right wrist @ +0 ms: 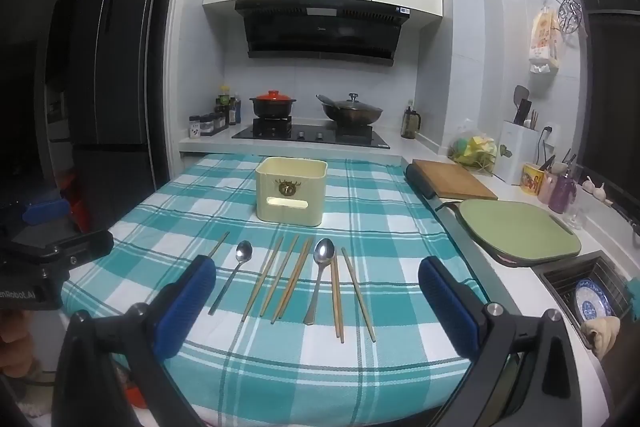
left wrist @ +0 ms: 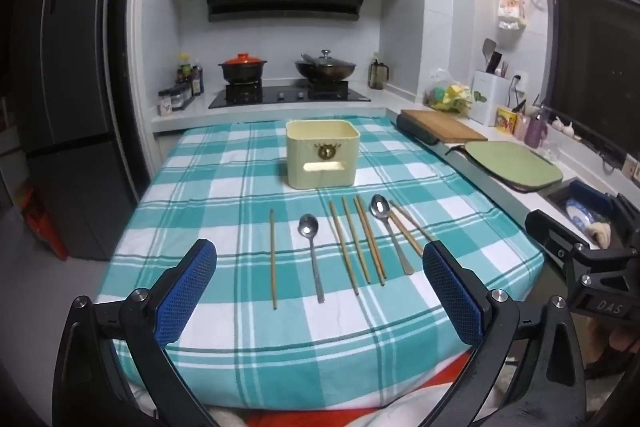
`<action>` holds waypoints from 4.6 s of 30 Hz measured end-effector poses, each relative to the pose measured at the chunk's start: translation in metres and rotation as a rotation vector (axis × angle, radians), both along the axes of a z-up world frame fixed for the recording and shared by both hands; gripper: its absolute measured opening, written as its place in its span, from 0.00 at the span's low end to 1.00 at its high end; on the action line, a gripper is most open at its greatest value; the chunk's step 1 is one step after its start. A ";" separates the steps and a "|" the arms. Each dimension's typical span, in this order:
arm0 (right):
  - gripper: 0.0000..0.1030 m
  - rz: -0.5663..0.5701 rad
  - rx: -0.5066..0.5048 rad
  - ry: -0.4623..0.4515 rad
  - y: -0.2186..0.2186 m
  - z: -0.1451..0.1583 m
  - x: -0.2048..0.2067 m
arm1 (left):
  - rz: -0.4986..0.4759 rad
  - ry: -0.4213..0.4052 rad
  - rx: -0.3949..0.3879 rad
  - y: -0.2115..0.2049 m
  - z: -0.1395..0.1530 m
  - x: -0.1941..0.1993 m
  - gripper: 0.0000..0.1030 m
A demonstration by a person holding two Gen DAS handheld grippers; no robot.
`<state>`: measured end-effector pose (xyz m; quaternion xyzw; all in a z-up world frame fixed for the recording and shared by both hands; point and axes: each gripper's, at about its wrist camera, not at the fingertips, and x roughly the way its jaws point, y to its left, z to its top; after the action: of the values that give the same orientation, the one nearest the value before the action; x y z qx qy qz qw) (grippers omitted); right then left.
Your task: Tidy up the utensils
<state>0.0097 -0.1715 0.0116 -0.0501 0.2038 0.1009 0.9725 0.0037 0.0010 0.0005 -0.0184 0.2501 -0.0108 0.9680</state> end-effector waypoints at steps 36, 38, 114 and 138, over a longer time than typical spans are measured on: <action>1.00 -0.008 0.014 0.005 -0.005 -0.002 0.006 | 0.009 -0.002 -0.047 0.008 -0.002 0.005 1.00; 1.00 -0.009 0.016 0.006 -0.005 -0.003 0.007 | 0.010 -0.002 -0.048 0.008 -0.003 0.006 1.00; 0.48 0.186 -0.060 0.559 -0.047 -0.191 0.268 | 0.055 0.531 -0.008 0.084 -0.203 0.269 0.99; 0.22 0.271 -0.208 0.650 0.011 -0.201 0.369 | -0.040 0.609 0.053 0.073 -0.200 0.345 0.50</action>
<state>0.3787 -0.1609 -0.1892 -0.1407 0.5029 0.2183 0.8244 0.3484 0.0739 -0.1992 0.0093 0.5294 -0.0175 0.8482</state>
